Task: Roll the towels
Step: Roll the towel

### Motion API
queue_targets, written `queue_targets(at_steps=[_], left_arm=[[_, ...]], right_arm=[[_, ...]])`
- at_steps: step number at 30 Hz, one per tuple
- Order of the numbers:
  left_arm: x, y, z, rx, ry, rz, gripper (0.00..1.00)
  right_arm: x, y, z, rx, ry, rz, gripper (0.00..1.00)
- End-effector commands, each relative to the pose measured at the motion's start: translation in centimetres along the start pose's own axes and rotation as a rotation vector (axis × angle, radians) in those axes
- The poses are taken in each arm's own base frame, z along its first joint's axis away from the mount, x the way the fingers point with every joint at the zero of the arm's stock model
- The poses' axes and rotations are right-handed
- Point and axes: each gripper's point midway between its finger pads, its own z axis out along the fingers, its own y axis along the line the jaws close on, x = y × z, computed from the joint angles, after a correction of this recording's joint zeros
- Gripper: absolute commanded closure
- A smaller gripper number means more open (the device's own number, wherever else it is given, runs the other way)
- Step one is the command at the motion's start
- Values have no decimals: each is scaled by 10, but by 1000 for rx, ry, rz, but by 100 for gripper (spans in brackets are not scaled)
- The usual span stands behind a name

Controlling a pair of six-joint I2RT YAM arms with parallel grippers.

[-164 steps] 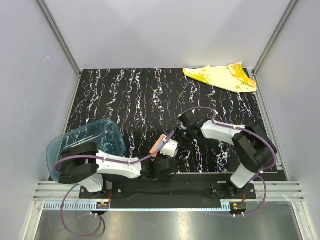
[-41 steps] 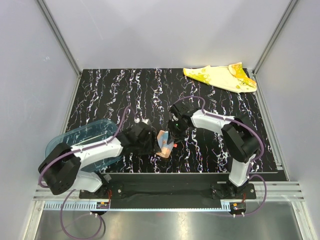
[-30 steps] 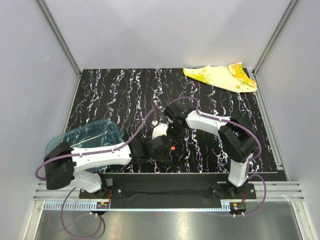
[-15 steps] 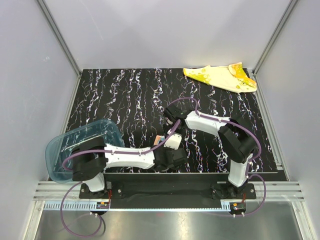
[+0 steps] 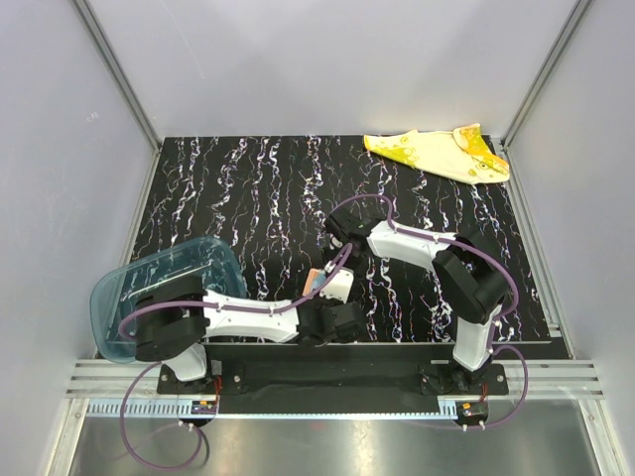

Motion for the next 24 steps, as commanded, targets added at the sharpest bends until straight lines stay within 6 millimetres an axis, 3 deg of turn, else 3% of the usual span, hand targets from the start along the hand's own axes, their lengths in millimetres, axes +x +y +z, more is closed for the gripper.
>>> queue_targets(at_steps=[1, 8, 13, 24], left_arm=[[25, 6, 6, 36, 58, -6, 94], [36, 3, -8, 161, 84, -129, 95], [42, 7, -14, 214, 98, -180, 95], [36, 13, -24, 302, 93, -278, 96]], right_arm=[[19, -10, 10, 52, 65, -51, 54], [0, -31, 7, 171, 38, -69, 43], [-21, -49, -3, 217, -15, -25, 43], [-54, -75, -23, 297, -88, 18, 43]])
